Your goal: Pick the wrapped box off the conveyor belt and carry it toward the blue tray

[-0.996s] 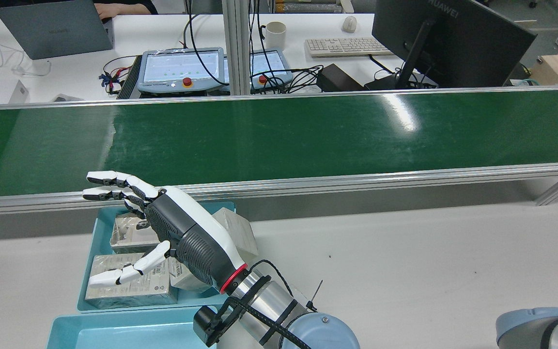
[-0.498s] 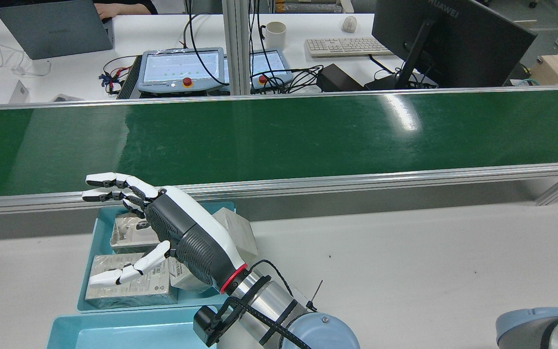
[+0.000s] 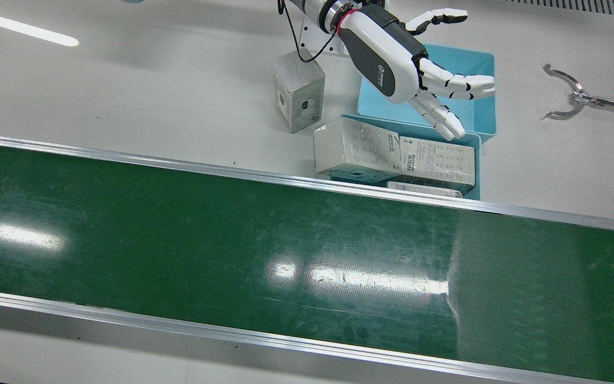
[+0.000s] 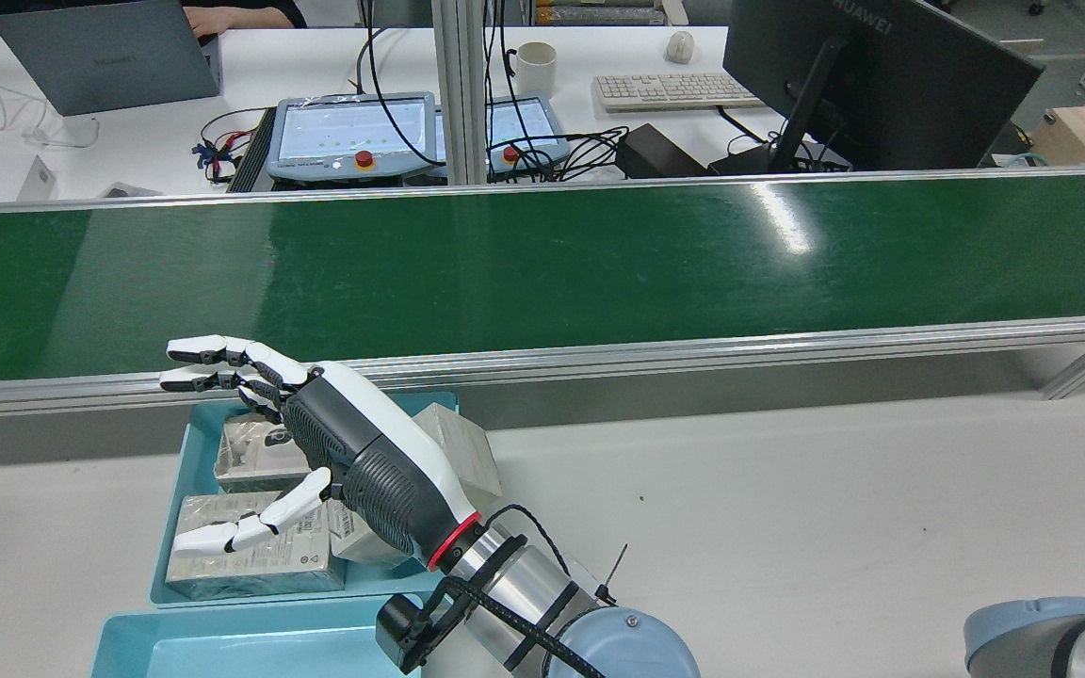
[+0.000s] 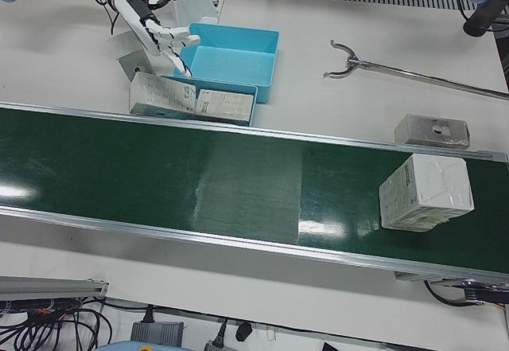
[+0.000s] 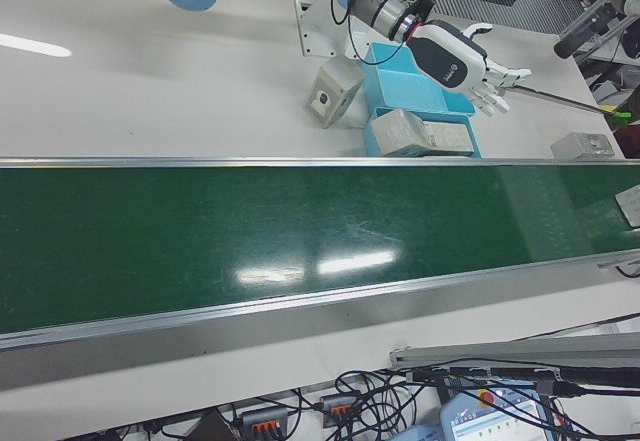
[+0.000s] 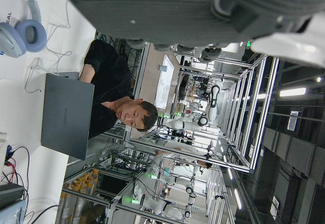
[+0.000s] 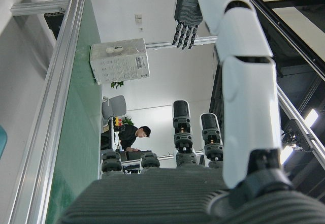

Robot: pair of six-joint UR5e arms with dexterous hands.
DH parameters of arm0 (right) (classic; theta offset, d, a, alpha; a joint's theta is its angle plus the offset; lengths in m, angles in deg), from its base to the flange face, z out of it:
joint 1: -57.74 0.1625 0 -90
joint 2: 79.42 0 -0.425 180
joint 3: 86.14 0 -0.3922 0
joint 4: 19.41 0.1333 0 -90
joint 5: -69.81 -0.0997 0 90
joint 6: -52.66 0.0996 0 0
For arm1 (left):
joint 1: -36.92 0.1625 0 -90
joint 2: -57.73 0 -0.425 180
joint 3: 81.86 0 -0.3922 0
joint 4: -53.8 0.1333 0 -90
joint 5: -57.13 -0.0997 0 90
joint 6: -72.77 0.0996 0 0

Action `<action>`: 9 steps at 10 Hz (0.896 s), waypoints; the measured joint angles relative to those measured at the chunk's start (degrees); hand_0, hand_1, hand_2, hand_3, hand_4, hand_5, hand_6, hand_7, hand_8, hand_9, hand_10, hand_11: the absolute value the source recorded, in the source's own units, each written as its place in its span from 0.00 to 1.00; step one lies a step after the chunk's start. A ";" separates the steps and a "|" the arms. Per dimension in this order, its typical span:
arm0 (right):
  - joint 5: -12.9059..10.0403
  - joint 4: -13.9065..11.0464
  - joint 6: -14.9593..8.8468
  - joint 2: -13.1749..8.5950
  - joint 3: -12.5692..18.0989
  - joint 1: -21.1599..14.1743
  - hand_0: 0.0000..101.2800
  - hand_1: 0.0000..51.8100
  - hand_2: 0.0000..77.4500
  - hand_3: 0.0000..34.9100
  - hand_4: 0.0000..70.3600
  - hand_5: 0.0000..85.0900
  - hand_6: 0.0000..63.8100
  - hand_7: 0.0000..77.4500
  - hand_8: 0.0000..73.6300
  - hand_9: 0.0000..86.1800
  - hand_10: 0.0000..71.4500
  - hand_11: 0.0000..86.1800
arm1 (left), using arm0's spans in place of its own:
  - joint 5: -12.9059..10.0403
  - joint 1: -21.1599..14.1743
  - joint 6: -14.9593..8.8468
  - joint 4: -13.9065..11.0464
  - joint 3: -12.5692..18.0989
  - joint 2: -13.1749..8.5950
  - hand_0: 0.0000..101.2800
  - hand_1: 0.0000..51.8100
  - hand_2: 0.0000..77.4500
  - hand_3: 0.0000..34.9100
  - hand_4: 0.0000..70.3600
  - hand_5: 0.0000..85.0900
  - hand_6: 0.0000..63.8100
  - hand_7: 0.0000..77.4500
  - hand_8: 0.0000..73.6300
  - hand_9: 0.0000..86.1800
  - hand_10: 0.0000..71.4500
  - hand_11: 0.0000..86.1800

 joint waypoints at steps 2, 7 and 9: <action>0.00 0.00 0.00 0.00 0.00 0.00 0.49 0.36 0.27 0.41 0.09 0.26 0.17 0.25 0.01 0.04 0.05 0.08 | 0.00 0.00 0.00 0.00 0.00 0.00 0.00 0.00 0.01 0.00 0.00 0.01 0.00 0.00 0.00 0.00 0.00 0.00; 0.00 0.00 0.00 0.00 0.00 0.00 0.50 0.37 0.25 0.58 0.05 0.15 0.11 0.18 0.01 0.03 0.04 0.07 | 0.00 0.00 0.00 0.00 0.00 0.00 0.00 0.00 0.01 0.00 0.00 0.01 0.00 0.01 0.00 0.00 0.01 0.00; 0.00 0.00 0.00 0.00 0.00 0.00 0.50 0.37 0.23 0.87 0.03 0.13 0.05 0.13 0.01 0.02 0.02 0.06 | 0.00 0.00 0.00 0.00 0.00 0.00 0.00 0.00 0.01 0.00 0.00 0.01 0.00 0.00 0.00 0.00 0.00 0.00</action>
